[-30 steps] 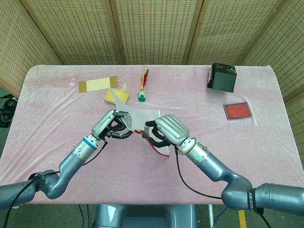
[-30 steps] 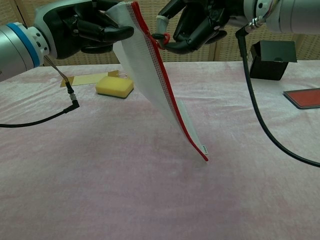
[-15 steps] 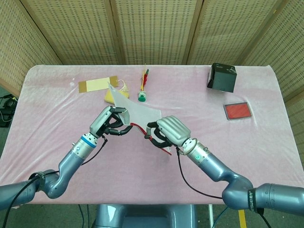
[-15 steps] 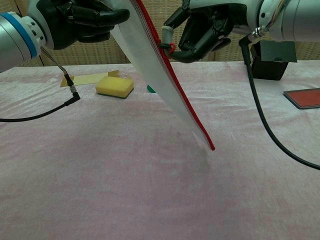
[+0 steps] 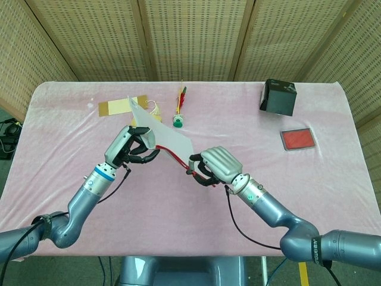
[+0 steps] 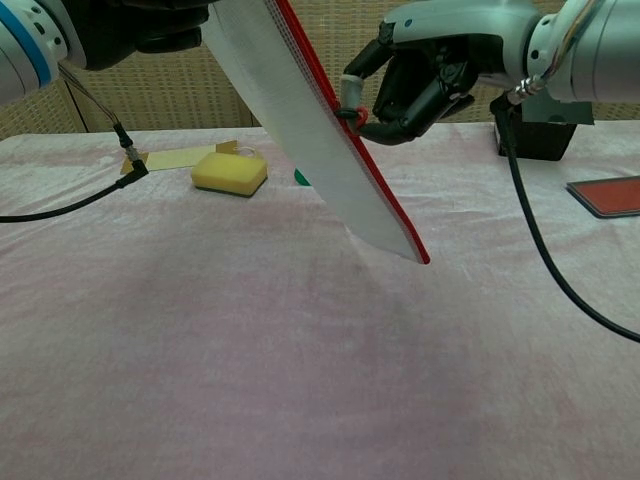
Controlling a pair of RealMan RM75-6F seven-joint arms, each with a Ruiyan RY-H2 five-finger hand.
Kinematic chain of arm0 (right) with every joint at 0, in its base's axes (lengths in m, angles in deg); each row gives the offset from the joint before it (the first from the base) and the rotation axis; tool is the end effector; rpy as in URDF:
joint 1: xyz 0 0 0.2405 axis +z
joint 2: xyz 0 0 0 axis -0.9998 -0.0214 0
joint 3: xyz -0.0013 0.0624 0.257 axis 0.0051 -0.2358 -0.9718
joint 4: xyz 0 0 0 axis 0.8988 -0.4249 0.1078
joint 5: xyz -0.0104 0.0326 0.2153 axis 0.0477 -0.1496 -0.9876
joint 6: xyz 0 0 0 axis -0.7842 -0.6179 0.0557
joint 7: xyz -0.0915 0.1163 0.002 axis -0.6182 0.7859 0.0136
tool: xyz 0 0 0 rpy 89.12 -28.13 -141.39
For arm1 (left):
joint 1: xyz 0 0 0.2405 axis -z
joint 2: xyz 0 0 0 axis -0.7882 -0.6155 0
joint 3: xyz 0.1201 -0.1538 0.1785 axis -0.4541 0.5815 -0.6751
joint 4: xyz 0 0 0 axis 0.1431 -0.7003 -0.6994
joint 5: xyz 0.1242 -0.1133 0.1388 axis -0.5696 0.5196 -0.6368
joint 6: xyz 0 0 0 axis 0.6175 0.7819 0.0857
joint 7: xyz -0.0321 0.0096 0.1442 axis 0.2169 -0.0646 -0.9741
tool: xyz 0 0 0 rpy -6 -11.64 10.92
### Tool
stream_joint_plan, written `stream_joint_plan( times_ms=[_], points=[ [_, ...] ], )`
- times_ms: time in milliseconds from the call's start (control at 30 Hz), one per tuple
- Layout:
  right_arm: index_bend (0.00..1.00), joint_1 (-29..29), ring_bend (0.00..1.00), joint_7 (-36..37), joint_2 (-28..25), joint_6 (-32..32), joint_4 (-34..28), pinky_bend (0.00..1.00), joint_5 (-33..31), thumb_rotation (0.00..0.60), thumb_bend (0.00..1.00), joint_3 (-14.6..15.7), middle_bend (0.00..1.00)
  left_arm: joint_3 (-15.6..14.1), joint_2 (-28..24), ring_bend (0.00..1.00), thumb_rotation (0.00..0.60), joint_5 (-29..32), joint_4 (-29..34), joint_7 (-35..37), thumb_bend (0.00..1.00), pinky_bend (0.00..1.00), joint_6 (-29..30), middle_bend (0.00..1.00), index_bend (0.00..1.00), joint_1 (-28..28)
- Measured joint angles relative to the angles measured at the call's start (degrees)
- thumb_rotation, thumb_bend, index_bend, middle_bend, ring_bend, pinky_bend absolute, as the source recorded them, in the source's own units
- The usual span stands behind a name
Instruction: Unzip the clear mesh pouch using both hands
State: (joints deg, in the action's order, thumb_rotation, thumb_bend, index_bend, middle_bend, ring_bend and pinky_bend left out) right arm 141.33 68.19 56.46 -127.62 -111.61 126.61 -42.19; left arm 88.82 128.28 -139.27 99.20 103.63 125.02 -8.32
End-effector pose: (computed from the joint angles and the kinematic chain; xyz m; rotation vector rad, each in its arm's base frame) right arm -0.0479 -0.3511 0.0489 2.0028 -1.2669 1.2630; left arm -0.0820 0.3678 0.0538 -1.4197 -1.8547 -1.9915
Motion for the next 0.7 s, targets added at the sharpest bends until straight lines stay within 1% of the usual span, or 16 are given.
stream_joint_plan(
  times_ms=[367, 533, 700],
  points=[
    [0.83, -0.68, 0.98, -0.9, 0.0, 1.91, 2.67, 1.0, -1.09, 0.6, 0.7, 2.19, 0.98, 0.88, -2.32, 0.9, 0.6, -0.24, 0.97, 2.04, 0.76, 1.0, 1.96, 1.0, 0.93, -1.59],
    [0.83, -0.97, 0.98, -2.04, -0.27, 3.54, 4.45, 1.0, -2.59, 0.6, 0.7, 3.9, 0.98, 1.83, -4.35, 0.9, 0.6, 0.0, 1.82, 2.95, 0.76, 1.0, 2.52, 1.0, 0.93, -2.2],
    [0.83, -1.27, 0.98, -2.49, -0.51, 4.67, 5.46, 1.0, -3.53, 0.6, 0.7, 4.84, 0.98, 3.11, -6.29, 0.9, 0.6, 0.89, 2.59, 3.51, 0.76, 1.0, 2.11, 1.0, 0.93, -2.26]
  ],
)
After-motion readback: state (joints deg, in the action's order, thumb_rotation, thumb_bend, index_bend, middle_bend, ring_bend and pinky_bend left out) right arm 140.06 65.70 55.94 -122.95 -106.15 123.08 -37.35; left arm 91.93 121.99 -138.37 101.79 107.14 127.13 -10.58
